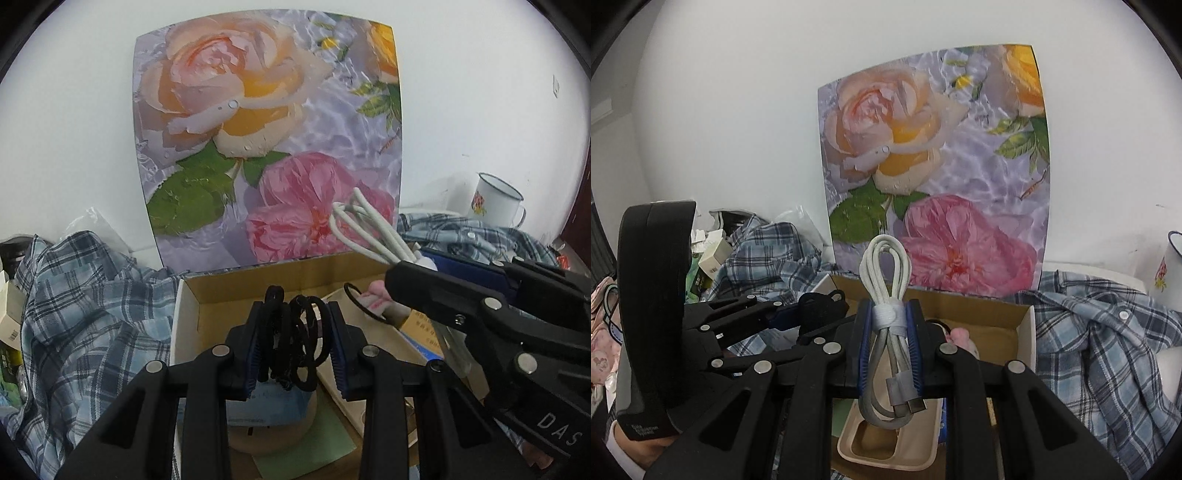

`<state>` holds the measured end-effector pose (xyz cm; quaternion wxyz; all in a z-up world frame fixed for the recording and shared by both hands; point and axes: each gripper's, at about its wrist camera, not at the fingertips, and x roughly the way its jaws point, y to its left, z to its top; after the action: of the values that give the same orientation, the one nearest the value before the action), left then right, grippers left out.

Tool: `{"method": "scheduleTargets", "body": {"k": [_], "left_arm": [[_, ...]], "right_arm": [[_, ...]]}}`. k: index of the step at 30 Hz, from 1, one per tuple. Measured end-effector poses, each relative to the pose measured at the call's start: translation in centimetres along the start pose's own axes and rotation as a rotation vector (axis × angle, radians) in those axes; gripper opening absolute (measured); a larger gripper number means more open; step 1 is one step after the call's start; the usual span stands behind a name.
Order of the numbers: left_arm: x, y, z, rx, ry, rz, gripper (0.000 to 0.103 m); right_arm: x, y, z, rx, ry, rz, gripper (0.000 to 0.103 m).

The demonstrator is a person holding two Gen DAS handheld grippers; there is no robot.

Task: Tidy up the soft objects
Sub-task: 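Carry the hair ties and cable over the box with both tools, then lower the hair ties and cable into the box and open both tools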

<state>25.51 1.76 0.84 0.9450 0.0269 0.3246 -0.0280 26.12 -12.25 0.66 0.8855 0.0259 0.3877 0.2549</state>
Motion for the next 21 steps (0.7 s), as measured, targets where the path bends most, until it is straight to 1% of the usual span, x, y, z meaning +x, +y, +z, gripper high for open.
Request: {"method": "scheduleTargets", "body": {"k": [4,6,7,8,9,10,12,13,15,18,21], "left_arm": [[0.2,0.2,-0.1,0.001,0.006,0.002,0.034],[0.2,0.2,0.0,-0.001,0.007,0.019,0.041],[0.1,0.2,0.1,0.001,0.003,0.027,0.060],[0.0,0.1,0.2,0.002,-0.007,0.035,0.091],[-0.3,0.1,0.2,0.001,-0.029,0.051,0.103],[-0.7,0.1,0.3,0.006,-0.048,0.064,0.102],[-1.3,-0.1,0.5,0.021,-0.074,0.072,0.103],[-1.6,-0.1,0.6,0.025,-0.076,0.083,0.103],[-2.0,0.1,0.8,0.017,-0.084,0.087,0.103],[-2.3,0.8,1.1,-0.019,-0.078,0.094,0.103],[-2.7,1.5,1.3,-0.039,-0.086,0.109,0.103]], "right_arm": [[0.5,-0.2,-0.2,0.011,0.026,-0.003,0.018],[0.5,-0.1,-0.3,0.007,0.026,-0.020,0.018],[0.5,-0.1,-0.2,0.002,0.027,-0.033,0.019],[0.5,0.0,-0.2,-0.004,0.028,-0.043,0.020],[0.4,0.0,-0.2,-0.006,0.028,-0.048,0.029],[0.3,0.0,-0.1,-0.003,0.026,-0.050,0.059],[-0.3,-0.1,0.0,0.011,-0.009,-0.056,0.094],[-0.6,0.0,0.1,0.005,-0.024,-0.085,0.097],[-1.0,0.3,0.4,-0.013,-0.036,-0.083,0.097],[-1.6,0.3,0.7,-0.021,-0.055,-0.097,0.103],[-2.0,0.3,1.1,-0.021,-0.069,-0.089,0.103]]}}
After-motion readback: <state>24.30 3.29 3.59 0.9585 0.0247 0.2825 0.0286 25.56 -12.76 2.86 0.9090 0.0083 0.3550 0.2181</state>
